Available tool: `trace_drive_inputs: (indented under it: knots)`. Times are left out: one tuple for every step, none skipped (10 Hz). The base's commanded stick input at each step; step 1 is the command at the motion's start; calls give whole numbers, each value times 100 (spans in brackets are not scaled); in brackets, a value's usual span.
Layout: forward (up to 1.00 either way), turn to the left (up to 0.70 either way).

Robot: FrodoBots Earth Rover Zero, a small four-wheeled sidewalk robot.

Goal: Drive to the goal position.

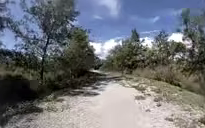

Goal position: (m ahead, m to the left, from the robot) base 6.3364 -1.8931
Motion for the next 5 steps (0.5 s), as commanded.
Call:
trace_drive_inputs:
  knots:
    - [84,0]
    - [84,0]
    - [84,0]
    - [82,0]
    - [82,0]
